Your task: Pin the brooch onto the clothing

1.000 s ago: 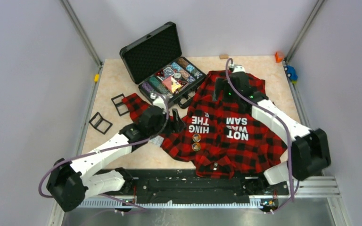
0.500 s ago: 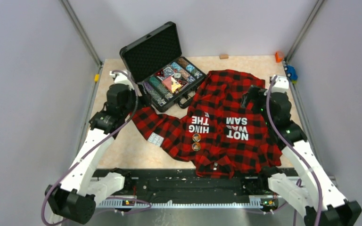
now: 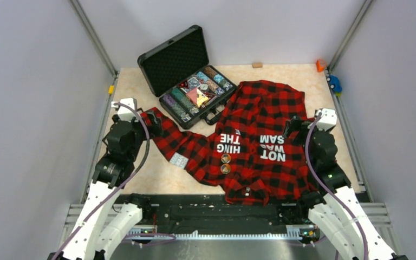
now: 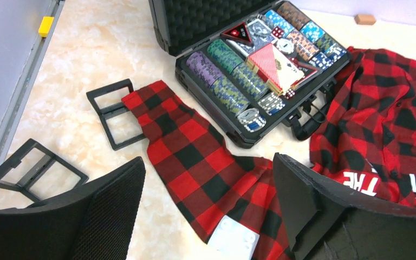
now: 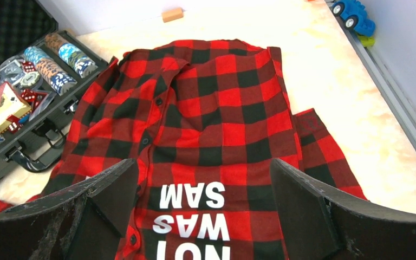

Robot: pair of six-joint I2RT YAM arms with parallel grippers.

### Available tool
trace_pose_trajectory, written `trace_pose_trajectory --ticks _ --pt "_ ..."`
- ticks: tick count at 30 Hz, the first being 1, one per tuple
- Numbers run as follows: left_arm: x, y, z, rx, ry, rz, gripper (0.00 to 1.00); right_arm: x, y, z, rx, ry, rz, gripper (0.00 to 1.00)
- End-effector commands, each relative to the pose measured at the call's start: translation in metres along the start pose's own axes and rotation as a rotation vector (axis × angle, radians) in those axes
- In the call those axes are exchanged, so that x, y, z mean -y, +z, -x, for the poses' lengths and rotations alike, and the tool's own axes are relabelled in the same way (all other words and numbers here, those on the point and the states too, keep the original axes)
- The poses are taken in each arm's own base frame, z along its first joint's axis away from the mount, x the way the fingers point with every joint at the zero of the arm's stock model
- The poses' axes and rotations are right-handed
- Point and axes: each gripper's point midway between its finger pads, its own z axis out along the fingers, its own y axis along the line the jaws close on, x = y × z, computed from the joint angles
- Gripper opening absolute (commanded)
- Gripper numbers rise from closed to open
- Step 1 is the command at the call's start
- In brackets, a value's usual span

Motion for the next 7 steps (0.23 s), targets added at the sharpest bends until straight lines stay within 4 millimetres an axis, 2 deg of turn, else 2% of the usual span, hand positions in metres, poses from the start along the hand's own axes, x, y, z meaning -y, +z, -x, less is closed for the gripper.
trace_pose_trajectory --ticks 1,7 --pt "-0.0015 0.0009 0.0182 0.070 0.012 0.011 0.91 0.0002 -0.0001 0.0246 0.087 0.014 -0.008 0.93" --pt "-0.0014 0.0031 0.0124 0.041 0.045 0.007 0.94 -0.0001 -0.0001 0.0233 0.078 0.014 -0.007 0.93"
